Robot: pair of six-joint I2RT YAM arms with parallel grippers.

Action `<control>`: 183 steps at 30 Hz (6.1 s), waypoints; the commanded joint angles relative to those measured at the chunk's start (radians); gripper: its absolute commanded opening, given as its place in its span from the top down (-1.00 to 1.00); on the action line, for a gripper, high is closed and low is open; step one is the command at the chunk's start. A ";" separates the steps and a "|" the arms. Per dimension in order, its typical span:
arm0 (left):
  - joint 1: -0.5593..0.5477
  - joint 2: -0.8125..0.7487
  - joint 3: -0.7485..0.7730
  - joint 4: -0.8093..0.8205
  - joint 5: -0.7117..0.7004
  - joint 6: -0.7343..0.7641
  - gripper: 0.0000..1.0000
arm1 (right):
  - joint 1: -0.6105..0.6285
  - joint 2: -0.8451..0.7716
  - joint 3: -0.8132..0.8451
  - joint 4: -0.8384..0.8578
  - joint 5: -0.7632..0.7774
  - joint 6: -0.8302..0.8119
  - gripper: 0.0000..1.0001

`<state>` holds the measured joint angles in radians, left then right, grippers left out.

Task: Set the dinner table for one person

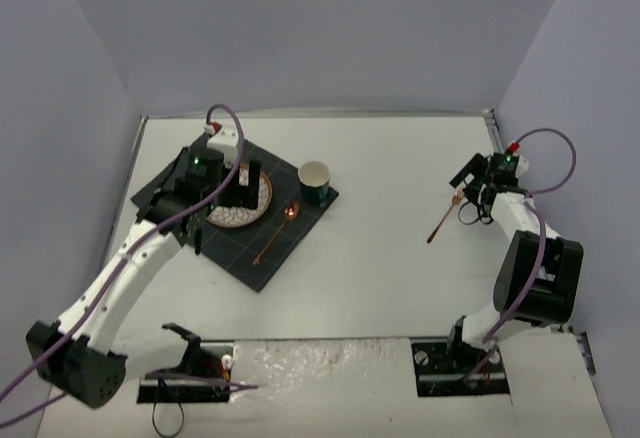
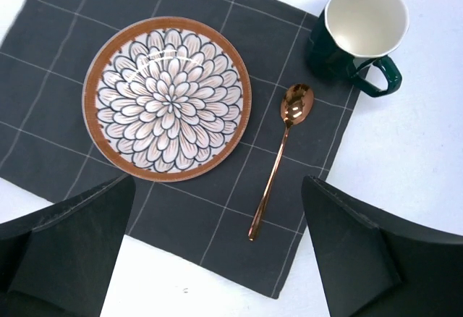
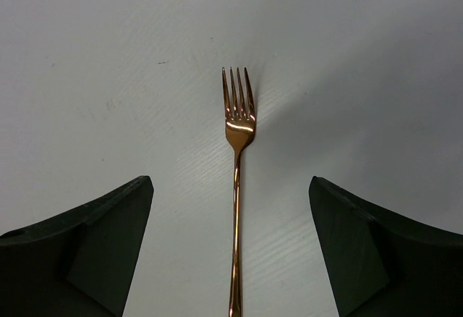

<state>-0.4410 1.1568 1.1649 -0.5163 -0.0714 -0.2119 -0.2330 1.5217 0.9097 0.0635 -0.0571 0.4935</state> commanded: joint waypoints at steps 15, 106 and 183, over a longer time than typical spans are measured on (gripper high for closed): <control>0.022 -0.154 -0.131 -0.016 -0.005 0.095 -0.94 | -0.121 0.298 0.120 0.231 -0.296 -0.319 -0.48; -0.416 0.283 0.156 0.407 0.219 -0.215 -0.73 | 0.500 -0.327 -0.204 0.843 -0.501 0.106 1.00; 0.455 0.332 0.193 0.084 0.422 0.552 1.00 | 0.556 -0.553 0.021 0.115 -0.230 -0.294 -1.00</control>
<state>-0.1208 1.4118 1.2804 -0.4893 0.2260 0.1633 0.3214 1.0141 0.9393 0.1056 -0.2059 0.1929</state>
